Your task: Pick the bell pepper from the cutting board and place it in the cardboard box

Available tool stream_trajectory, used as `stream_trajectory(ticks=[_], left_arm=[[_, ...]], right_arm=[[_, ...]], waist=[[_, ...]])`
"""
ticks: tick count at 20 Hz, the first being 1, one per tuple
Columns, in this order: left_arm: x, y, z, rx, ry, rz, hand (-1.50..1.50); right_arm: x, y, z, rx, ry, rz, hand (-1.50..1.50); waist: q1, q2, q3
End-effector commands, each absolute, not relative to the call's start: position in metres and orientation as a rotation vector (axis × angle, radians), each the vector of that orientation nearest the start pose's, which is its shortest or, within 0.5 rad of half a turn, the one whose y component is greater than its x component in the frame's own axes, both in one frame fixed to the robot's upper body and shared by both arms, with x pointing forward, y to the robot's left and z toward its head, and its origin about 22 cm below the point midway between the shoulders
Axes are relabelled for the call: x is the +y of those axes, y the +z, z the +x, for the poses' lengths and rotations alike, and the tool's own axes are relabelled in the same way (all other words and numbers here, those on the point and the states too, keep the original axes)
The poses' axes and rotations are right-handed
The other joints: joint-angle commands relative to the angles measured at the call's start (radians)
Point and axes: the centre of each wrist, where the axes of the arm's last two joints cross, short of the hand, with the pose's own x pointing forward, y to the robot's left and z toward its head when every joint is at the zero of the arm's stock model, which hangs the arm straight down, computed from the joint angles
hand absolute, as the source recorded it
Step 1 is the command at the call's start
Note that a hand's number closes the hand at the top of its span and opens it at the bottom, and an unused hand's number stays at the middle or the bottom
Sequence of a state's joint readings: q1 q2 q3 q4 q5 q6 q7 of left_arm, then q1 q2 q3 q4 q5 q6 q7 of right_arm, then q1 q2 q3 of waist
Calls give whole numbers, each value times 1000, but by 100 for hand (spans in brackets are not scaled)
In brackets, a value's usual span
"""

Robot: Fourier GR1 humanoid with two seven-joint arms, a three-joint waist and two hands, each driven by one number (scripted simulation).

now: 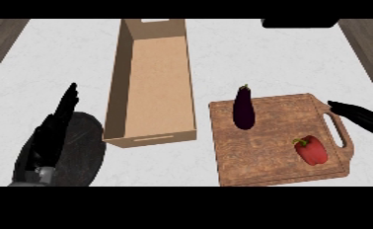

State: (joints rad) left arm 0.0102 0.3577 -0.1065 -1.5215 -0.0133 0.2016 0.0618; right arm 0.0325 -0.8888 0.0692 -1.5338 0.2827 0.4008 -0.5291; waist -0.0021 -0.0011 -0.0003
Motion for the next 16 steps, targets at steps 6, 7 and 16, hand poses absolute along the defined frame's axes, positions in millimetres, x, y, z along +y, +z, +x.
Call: stream_trajectory(ticks=[6,7,16], left_arm=[[287,7,238,-1435,-197,367,0],[299,-5,239,-1441,-198,368,0],[287,10,239,-1449,-200,380,0]], right_arm=[[-388,83,230,-1400,1345,-310,-150],[-388,76,235,-1399,1342,-303,-150],[-354,50,251,-1401,1357,-293,-150]], waist=[[1,0,0],[2,1,0],[6,1,0]])
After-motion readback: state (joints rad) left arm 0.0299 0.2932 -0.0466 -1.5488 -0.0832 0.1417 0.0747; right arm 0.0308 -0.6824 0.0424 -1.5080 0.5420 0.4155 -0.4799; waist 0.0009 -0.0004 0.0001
